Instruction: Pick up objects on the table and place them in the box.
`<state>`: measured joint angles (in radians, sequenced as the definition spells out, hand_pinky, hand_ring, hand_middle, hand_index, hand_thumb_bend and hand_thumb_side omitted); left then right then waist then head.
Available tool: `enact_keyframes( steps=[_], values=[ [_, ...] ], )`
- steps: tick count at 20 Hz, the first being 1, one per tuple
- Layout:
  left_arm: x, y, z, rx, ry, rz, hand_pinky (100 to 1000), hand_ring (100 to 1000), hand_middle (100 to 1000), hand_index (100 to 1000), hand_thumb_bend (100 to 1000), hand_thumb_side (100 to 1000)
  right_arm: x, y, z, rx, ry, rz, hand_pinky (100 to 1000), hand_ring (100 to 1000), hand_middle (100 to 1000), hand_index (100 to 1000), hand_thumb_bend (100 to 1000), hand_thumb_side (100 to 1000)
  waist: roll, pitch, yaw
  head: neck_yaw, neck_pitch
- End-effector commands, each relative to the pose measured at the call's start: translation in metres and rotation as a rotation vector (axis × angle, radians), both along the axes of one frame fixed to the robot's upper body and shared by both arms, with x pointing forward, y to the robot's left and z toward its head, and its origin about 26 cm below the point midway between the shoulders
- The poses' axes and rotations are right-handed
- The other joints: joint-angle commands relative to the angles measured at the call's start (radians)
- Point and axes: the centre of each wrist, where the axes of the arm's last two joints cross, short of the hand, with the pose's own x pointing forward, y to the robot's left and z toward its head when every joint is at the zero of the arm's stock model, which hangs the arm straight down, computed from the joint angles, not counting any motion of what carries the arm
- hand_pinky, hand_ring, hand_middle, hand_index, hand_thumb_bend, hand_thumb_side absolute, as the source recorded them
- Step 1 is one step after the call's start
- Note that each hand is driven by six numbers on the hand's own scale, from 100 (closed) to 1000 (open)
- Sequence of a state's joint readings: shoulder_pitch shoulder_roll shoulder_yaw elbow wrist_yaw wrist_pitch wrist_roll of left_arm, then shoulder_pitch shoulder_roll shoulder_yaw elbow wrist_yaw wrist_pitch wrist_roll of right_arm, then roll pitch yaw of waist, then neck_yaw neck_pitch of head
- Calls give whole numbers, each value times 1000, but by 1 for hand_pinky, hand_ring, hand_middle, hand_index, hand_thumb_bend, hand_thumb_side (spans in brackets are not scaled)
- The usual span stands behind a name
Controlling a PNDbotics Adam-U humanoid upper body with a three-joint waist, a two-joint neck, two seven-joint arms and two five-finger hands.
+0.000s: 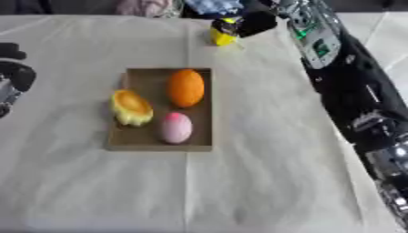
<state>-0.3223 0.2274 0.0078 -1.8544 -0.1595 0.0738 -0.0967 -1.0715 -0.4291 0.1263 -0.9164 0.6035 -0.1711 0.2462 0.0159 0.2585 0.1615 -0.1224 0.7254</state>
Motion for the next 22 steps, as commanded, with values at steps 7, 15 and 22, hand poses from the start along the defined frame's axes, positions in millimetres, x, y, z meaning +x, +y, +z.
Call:
enact_keyframes(
  steps=[7, 15, 22],
  values=[
    [-5, -14, 16, -11, -62, -81, 747, 646, 668, 778, 620, 504, 16, -47, -14, 124, -23, -396, 792, 847, 883, 946, 414, 397, -14, 5, 83, -130, -40],
    [-7, -18, 17, -16, -67, -106, 748, 645, 665, 779, 619, 508, 19, -52, -55, 145, 123, -494, 785, 841, 864, 942, 402, 389, -15, 9, 107, -162, -44],
    [-7, -19, 17, -17, -64, -114, 748, 641, 661, 779, 617, 510, 19, -42, -64, 169, 136, -433, 748, 781, 756, 883, 359, 327, -14, 11, 113, -170, -46]
  ],
)
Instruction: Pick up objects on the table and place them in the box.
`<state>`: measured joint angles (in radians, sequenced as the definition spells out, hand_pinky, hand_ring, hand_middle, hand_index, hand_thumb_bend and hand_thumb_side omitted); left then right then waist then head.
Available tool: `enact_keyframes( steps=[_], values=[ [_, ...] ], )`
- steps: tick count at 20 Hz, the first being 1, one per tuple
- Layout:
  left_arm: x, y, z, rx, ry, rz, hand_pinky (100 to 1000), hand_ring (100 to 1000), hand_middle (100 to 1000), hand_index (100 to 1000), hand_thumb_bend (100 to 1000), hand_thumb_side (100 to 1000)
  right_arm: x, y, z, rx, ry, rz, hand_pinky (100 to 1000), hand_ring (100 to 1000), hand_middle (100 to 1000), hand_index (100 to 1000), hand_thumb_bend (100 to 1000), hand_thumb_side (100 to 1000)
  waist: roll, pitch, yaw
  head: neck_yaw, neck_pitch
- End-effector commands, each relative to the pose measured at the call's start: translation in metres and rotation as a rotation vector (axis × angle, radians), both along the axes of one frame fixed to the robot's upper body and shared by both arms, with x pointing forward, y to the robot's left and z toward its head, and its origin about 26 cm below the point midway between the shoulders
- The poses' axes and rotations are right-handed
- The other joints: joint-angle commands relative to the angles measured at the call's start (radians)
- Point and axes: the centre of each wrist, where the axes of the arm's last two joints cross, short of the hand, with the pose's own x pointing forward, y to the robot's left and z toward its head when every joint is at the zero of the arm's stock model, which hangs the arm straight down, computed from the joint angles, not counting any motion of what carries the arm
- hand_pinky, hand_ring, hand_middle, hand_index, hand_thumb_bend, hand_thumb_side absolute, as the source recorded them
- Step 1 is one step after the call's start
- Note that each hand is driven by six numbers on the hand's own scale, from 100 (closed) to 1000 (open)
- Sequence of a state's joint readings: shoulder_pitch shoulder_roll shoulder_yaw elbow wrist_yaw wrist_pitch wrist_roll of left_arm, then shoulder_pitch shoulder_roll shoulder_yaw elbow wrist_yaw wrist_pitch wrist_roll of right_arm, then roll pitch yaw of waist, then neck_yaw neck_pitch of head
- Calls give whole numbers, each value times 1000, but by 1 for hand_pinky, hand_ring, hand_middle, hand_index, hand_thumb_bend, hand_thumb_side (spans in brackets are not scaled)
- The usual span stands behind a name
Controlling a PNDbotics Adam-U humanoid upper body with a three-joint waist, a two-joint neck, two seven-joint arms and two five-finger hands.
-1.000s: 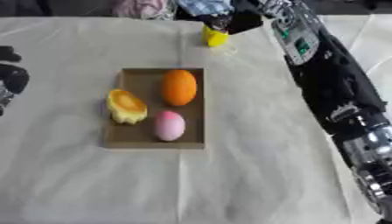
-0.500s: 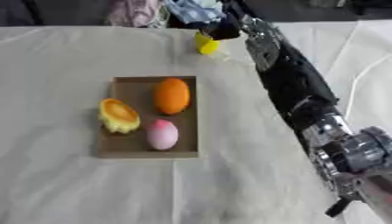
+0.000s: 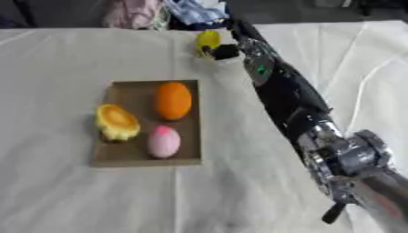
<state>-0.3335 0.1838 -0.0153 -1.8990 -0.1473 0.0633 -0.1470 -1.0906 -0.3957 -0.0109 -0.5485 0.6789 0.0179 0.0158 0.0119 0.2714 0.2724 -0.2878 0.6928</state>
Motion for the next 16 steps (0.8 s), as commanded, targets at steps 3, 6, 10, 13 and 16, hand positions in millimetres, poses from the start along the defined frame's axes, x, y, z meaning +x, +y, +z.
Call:
enact_keyframes(
  steps=[3, 6, 10, 13, 16],
  values=[
    [-2, -2, 7, -1, -26, -20, 748, 639, 660, 780, 616, 510, 2, 10, 16, -11, -95, 24, 727, 748, 703, 825, 316, 272, -8, -1, 6, -10, -16],
    [-1, -3, 7, -3, -23, -23, 748, 637, 658, 780, 615, 510, 2, 16, 15, -31, -138, -4, 697, 692, 590, 700, 226, 147, -6, -1, 12, -17, -19],
    [-1, -3, 7, -4, -25, -22, 748, 635, 657, 780, 614, 510, 2, 20, 12, -77, -200, -34, 659, 603, 457, 541, 100, 100, -5, -2, 12, -19, -19],
    [-1, -2, 7, -4, -22, -16, 748, 634, 656, 780, 613, 509, 1, 24, 19, -103, -250, -1, 655, 592, 440, 522, 100, 100, -7, -4, 1, -14, -17],
    [-1, 1, 6, -4, -21, 0, 747, 633, 655, 779, 612, 509, -1, 32, 37, -133, -312, 98, 660, 595, 445, 528, 100, 100, -10, -7, -21, 8, -11]
  ],
)
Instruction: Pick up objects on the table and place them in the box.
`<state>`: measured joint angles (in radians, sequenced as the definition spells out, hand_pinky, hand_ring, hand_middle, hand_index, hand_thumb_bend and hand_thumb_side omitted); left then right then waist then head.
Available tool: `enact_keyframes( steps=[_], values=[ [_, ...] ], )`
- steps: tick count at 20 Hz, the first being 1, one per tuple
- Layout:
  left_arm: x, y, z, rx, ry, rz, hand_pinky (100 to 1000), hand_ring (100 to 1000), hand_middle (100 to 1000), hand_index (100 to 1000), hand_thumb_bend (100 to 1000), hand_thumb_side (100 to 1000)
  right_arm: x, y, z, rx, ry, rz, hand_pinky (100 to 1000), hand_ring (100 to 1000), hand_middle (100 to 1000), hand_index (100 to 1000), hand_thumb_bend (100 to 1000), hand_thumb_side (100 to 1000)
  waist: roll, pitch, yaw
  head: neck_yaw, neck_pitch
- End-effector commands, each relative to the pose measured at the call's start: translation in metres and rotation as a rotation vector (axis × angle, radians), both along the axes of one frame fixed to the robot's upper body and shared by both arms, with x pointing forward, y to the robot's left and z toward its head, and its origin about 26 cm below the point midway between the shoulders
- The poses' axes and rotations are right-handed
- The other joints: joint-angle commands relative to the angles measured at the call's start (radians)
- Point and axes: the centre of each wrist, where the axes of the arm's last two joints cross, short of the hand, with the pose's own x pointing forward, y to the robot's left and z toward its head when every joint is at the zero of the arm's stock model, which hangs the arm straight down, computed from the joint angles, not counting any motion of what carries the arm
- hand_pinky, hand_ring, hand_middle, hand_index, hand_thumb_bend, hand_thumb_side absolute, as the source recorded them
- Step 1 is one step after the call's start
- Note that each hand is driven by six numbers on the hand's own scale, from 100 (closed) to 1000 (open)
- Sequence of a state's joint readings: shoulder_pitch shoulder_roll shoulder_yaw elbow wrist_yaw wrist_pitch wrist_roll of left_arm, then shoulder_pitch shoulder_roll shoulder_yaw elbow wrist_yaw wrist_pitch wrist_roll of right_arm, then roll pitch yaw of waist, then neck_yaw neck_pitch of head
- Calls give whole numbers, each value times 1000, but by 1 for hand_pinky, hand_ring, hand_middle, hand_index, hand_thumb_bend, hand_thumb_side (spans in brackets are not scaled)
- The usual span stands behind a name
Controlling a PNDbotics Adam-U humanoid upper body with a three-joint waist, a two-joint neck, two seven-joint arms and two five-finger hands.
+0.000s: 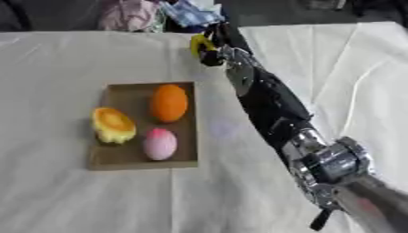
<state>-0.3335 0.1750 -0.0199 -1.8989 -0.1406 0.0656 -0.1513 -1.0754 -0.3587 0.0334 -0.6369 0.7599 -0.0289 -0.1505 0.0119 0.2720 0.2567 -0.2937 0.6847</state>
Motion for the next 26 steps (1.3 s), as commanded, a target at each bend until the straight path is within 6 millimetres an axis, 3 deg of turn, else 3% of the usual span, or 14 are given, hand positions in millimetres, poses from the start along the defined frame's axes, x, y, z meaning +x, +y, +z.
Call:
enact_keyframes(
  steps=[1, 7, 13, 20, 26],
  values=[
    [-1, 6, 7, 5, -26, 22, 747, 632, 655, 779, 612, 508, -3, 6, 40, -61, -108, 117, 663, 598, 449, 532, 100, 100, -11, -10, -15, 23, 0],
    [-1, 15, 5, -1, -22, 75, 744, 627, 650, 778, 610, 504, -29, 41, 79, -199, -94, 487, 684, 623, 479, 567, 100, 100, -13, -23, -74, 72, 12],
    [-1, 19, 4, -12, -22, 101, 742, 625, 647, 776, 607, 500, -57, 88, 87, -348, 49, 791, 707, 663, 520, 616, 100, 100, -11, -35, -107, 103, 20],
    [-2, 16, 4, -17, -22, 87, 741, 624, 647, 776, 608, 500, -54, 126, 62, -418, 190, 881, 714, 686, 560, 659, 100, 100, -5, -38, -108, 103, 18],
    [-1, 14, 4, -18, -19, 75, 740, 624, 646, 776, 608, 501, -41, 138, 35, -429, 251, 852, 722, 707, 595, 699, 121, 132, -7, -36, -98, 92, 18]
  ],
)
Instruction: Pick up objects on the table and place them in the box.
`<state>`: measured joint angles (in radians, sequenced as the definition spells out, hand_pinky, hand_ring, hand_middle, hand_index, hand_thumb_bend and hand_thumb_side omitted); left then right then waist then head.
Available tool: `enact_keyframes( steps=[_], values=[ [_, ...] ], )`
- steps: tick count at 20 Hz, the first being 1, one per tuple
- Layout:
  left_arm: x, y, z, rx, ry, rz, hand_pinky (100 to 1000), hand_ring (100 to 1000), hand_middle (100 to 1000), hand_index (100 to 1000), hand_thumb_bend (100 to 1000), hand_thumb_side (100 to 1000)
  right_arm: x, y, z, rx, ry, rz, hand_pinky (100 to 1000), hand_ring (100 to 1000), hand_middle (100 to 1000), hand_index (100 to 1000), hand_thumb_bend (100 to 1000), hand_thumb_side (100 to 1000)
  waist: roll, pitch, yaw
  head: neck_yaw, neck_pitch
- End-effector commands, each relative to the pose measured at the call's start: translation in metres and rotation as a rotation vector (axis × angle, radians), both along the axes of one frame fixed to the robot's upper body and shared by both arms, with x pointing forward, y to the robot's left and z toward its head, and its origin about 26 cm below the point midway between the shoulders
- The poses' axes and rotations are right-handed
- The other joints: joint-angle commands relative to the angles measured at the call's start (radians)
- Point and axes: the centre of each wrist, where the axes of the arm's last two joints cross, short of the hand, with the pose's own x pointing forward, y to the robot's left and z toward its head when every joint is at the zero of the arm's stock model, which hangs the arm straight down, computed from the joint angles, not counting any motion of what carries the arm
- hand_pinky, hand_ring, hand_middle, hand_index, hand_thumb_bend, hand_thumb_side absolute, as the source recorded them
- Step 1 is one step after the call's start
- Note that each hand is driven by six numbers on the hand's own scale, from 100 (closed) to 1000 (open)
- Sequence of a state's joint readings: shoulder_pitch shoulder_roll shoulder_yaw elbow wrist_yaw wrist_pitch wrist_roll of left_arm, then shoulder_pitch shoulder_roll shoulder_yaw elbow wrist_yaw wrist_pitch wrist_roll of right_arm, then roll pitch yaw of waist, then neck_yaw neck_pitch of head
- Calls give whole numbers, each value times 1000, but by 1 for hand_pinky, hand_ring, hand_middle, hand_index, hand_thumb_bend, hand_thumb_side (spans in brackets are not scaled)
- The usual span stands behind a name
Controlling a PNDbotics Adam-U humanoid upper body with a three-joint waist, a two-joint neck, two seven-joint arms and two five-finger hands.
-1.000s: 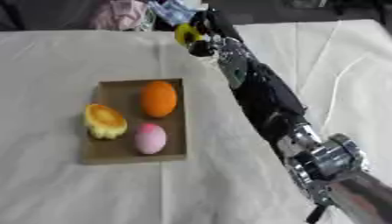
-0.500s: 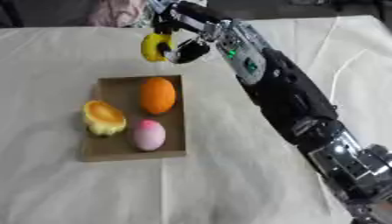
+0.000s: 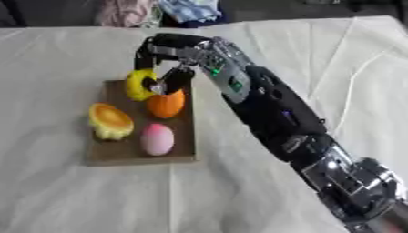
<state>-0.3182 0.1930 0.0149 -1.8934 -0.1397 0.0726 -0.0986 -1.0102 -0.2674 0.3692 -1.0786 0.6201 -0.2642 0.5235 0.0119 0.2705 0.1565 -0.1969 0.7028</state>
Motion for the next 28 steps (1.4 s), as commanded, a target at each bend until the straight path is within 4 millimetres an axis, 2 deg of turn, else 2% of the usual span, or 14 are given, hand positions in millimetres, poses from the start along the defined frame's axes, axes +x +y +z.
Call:
enact_keyframes(
  steps=[1, 4, 7, 11, 14, 17, 22, 27, 28],
  values=[
    [-1, -1, 7, 6, -24, -13, 740, 652, 646, 776, 607, 500, 6, 3, 0, -38, -18, -12, 732, 729, 626, 748, 135, 152, -8, -34, 3, -5, 0],
    [-1, -1, 6, 6, -22, -13, 740, 656, 646, 777, 608, 501, 8, 1, -8, -100, -11, -22, 749, 758, 696, 833, 192, 214, -10, -34, 3, -3, 0],
    [-1, -1, 6, 7, -20, -12, 740, 656, 647, 777, 608, 502, 9, -1, -8, -132, -22, -23, 768, 787, 767, 902, 284, 321, -11, -35, 1, 1, 1],
    [-1, 1, 6, 7, -20, -6, 740, 657, 647, 777, 608, 502, 7, -8, 5, -94, -51, -21, 774, 803, 815, 931, 328, 384, -11, -37, -6, 7, 1],
    [-1, 2, 6, 6, -20, 3, 735, 657, 646, 777, 608, 500, 1, -12, 23, -33, -88, 2, 775, 805, 825, 942, 357, 419, -11, -40, -15, 12, 3],
    [-1, 3, 7, -9, -30, 6, 703, 646, 641, 775, 606, 494, -11, -19, 42, 29, -151, 23, 781, 815, 850, 956, 340, 414, -13, -41, -26, 23, 5],
    [-2, 6, 7, -30, -34, 20, 722, 644, 638, 772, 612, 495, -30, -40, 59, 155, -203, 16, 789, 825, 865, 956, 338, 424, -13, -44, -47, 49, 11],
    [-2, 8, 1, -37, -16, 47, 731, 669, 659, 779, 616, 494, -56, -73, 66, 438, -237, -3, 769, 803, 832, 928, 316, 410, -14, -43, -69, 73, 16],
    [-2, 9, 0, -37, -15, 49, 737, 678, 669, 786, 617, 496, -62, -79, 66, 505, -244, -10, 748, 774, 794, 902, 294, 384, -14, -42, -75, 80, 16]
  ],
)
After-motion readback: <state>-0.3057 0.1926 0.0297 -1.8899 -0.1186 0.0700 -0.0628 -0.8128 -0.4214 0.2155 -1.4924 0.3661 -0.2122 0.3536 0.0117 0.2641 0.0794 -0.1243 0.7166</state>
